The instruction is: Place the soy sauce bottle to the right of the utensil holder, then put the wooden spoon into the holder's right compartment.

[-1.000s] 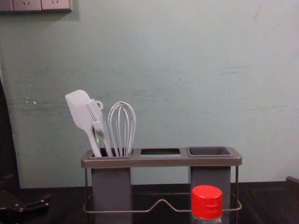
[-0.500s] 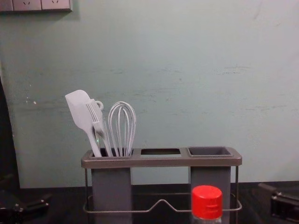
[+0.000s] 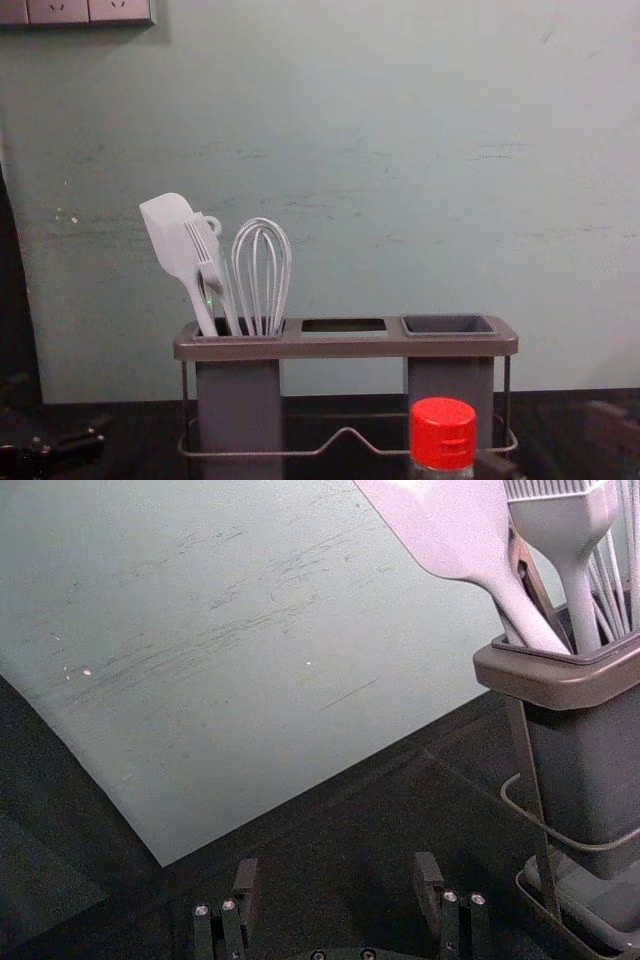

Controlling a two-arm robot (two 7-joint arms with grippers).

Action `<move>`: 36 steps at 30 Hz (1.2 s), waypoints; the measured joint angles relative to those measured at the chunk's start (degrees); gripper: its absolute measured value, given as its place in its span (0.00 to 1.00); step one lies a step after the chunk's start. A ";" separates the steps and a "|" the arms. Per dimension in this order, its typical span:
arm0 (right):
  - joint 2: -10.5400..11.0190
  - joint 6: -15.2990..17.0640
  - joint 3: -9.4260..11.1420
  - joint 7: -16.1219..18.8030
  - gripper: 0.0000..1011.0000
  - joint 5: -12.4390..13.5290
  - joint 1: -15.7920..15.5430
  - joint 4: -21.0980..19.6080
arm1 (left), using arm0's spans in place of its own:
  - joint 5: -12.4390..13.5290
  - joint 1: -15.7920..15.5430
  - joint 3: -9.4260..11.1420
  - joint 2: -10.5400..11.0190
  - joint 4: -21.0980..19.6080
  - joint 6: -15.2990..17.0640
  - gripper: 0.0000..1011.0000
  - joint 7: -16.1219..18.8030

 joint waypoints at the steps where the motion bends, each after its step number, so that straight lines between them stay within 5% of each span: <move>1: -0.20 0.00 -0.17 0.40 0.99 -0.10 -0.03 0.01 | 0.00 0.00 0.00 0.00 0.00 0.00 0.99 0.00; 18: -5.63 0.04 -2.66 4.07 0.99 -3.22 4.71 4.43 | 0.00 0.00 0.00 0.00 0.00 -0.01 0.99 0.00; 36: -10.56 -0.32 -2.49 6.74 0.99 -4.94 8.08 9.10 | 0.00 0.00 0.00 0.00 0.00 0.00 0.99 0.00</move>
